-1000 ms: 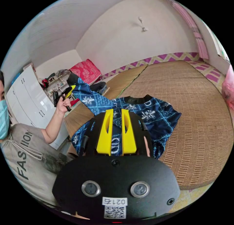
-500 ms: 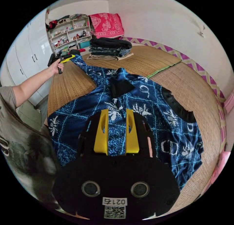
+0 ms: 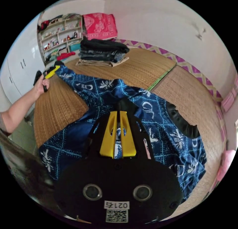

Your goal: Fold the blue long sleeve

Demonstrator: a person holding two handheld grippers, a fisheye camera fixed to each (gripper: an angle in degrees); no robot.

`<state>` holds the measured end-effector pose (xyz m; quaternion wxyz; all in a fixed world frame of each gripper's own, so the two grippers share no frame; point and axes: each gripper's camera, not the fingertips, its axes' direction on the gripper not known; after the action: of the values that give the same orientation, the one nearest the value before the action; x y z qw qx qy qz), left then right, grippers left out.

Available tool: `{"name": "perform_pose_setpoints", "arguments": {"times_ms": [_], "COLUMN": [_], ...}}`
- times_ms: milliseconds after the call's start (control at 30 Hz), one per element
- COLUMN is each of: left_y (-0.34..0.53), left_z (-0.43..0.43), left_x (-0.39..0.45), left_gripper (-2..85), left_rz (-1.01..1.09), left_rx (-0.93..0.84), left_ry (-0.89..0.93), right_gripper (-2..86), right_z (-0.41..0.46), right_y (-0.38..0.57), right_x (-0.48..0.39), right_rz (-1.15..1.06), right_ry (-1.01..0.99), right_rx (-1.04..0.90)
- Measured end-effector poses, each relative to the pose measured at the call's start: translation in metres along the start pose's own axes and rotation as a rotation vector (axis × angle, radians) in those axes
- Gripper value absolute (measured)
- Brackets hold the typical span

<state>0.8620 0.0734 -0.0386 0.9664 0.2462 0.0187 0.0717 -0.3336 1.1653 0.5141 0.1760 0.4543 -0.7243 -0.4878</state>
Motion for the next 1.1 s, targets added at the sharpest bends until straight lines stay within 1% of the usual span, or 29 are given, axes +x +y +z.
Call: {"name": "perform_pose_setpoints", "arguments": {"times_ms": [33, 100, 133, 200, 233, 267, 300, 333, 400, 433, 500, 533, 600, 633, 667, 700, 800, 833, 900, 933, 1067, 1100], "left_y": [0.004, 0.01, 0.014, 0.018, 0.022, 0.025, 0.027, 0.031, 0.037, 0.041, 0.048, 0.052, 0.058, 0.061, 0.064, 0.065, 0.074, 0.077, 0.083, 0.086, 0.097, 0.098], "left_z": [0.003, 0.007, 0.01, 0.015, 0.018, 0.021, 0.023, 0.026, 0.031, 0.033, 0.037, 0.04, 0.045, 0.049, 0.053, 0.055, 0.063, 0.066, 0.07, 0.073, 0.082, 0.084], "left_x": [-0.002, -0.006, -0.01, -0.018, -0.022, -0.025, -0.026, -0.029, -0.031, -0.033, -0.035, -0.035, -0.036, -0.038, -0.04, -0.041, -0.044, -0.044, -0.045, -0.046, -0.048, -0.048], "left_gripper": [-0.9, -0.9, -0.9, -0.9, -0.9, -0.9, -0.9, -0.9, -0.9, -0.9, -0.9, -0.9, -0.9, -0.9, -0.9, -0.9, -0.9, -0.9, -0.9, -0.9, -0.9, -0.9], "left_rz": [0.006, 0.019, 0.016, 0.002, -0.005, -0.006, -0.006, -0.004, -0.001, 0.0, 0.004, 0.007, 0.004, -0.002, -0.011, -0.016, -0.03, -0.034, -0.04, -0.041, -0.041, -0.039], "left_rx": [0.002, 0.0, -0.004, -0.009, -0.012, -0.017, -0.019, -0.021, -0.021, -0.018, -0.013, -0.011, -0.013, -0.017, -0.023, -0.026, -0.031, -0.03, -0.027, -0.025, -0.025, -0.025], "left_ry": [-0.018, -0.031, -0.029, -0.02, -0.018, -0.02, -0.023, -0.029, -0.03, -0.031, -0.037, -0.048, -0.067, -0.076, -0.081, -0.084, -0.104, -0.112, -0.121, -0.124, -0.119, -0.116], "right_gripper": [-0.1, -0.2, -0.2, -0.1, -0.1, -0.1, -0.1, -0.1, 0.0, 0.0, 0.0, 0.0, 0.0, 0.0, 0.0, 0.0, 0.1, 0.1, 0.1, 0.1, 0.2, 0.2], "right_z": [-0.008, -0.048, -0.06, -0.11, -0.122, -0.147, -0.169, -0.179, -0.217, -0.225, -0.248, -0.252, -0.253, -0.249, -0.236, -0.219, -0.175, -0.167, -0.144, -0.142, -0.173, -0.18], "right_y": [0.007, 0.046, 0.06, 0.126, 0.145, 0.186, 0.226, 0.247, 0.333, 0.355, 0.446, 0.469, 0.55, 0.569, 0.605, 0.642, 0.722, 0.734, 0.771, 0.778, 0.809, 0.816], "right_x": [0.01, 0.058, 0.071, 0.13, 0.145, 0.174, 0.2, 0.212, 0.252, 0.261, 0.289, 0.294, 0.306, 0.308, 0.31, 0.312, 0.303, 0.299, 0.279, 0.274, 0.227, 0.215], "right_rz": [0.044, 0.205, 0.245, 0.393, 0.432, 0.5, 0.547, 0.573, 0.685, 0.717, 0.855, 0.889, 1.002, 1.024, 1.074, 1.127, 1.266, 1.285, 1.345, 1.353, 1.232, 1.204], "right_ry": [-0.028, -0.133, -0.147, -0.174, -0.174, -0.171, -0.155, -0.139, -0.042, -0.02, 0.043, 0.054, 0.114, 0.126, 0.141, 0.114, 0.044, 0.036, 0.09, 0.105, 0.181, 0.207], "right_rx": [0.03, 0.155, 0.187, 0.31, 0.336, 0.381, 0.41, 0.42, 0.454, 0.462, 0.5, 0.511, 0.514, 0.504, 0.477, 0.47, 0.524, 0.535, 0.531, 0.535, 0.776, 0.785]}}
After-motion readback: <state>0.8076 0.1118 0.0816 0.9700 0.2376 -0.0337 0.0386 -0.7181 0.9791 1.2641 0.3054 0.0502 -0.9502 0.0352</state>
